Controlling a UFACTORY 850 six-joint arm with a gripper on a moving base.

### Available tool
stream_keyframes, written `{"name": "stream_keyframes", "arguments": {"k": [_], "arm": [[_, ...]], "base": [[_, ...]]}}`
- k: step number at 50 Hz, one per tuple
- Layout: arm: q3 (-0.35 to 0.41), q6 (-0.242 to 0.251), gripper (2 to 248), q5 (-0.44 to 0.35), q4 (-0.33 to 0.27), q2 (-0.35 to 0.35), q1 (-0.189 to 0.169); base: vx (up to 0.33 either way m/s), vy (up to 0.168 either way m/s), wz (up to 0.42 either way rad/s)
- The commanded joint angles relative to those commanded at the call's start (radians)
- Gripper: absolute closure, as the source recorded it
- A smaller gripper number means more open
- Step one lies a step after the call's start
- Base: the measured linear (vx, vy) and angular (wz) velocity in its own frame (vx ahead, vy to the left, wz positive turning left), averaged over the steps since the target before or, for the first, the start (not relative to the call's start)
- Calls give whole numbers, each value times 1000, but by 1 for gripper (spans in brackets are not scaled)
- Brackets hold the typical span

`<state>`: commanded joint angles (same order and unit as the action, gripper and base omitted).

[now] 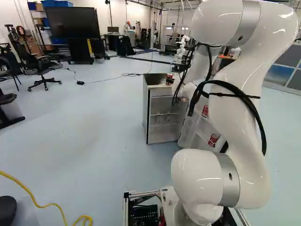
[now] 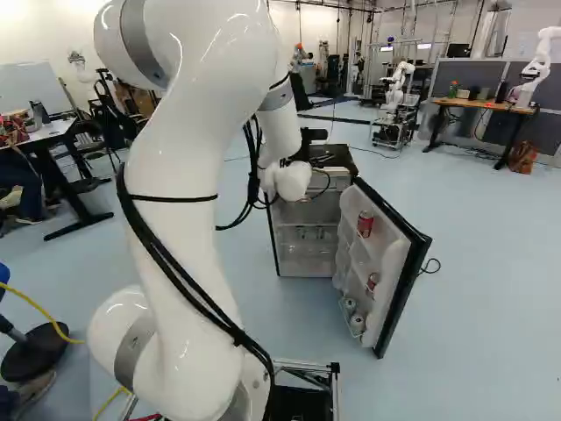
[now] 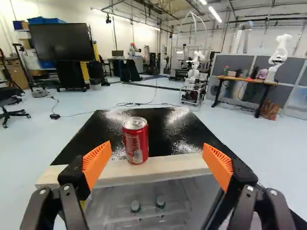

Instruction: Grab a drink from the fridge

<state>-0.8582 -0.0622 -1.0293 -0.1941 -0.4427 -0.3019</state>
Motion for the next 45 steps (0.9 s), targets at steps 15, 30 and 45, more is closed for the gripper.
{"name": "stream_keyframes", "arguments": {"k": [15, 30, 45], "arm": [[32, 0, 3, 127, 57, 56, -44], [56, 0, 3, 228, 114, 106, -90], [71, 0, 3, 303, 172, 150, -138]], "base": [[0, 0, 0], [0, 0, 0], [0, 0, 0]]}}
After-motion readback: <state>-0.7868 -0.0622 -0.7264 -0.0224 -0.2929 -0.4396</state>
